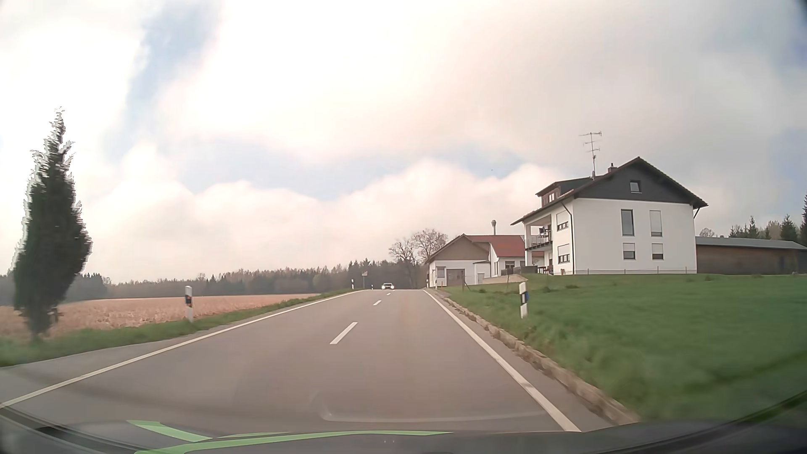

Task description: Follow the waypoints while adhering to traffic rules and regulations

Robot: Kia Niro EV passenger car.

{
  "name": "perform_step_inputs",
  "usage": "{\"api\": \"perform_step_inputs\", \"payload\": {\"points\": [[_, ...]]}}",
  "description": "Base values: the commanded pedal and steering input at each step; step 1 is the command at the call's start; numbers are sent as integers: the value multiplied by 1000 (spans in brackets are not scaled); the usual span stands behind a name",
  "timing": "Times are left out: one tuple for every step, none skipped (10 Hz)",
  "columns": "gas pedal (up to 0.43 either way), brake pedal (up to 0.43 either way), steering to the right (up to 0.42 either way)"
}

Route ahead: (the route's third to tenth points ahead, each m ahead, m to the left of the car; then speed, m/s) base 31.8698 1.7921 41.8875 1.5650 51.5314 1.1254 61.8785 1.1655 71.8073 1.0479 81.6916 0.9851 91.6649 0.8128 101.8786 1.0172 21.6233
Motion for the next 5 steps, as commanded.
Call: {"api": "perform_step_inputs", "payload": {"points": [[20,0,8],[47,0,8],[59,0,8],[87,0,7],[110,0,6]]}}
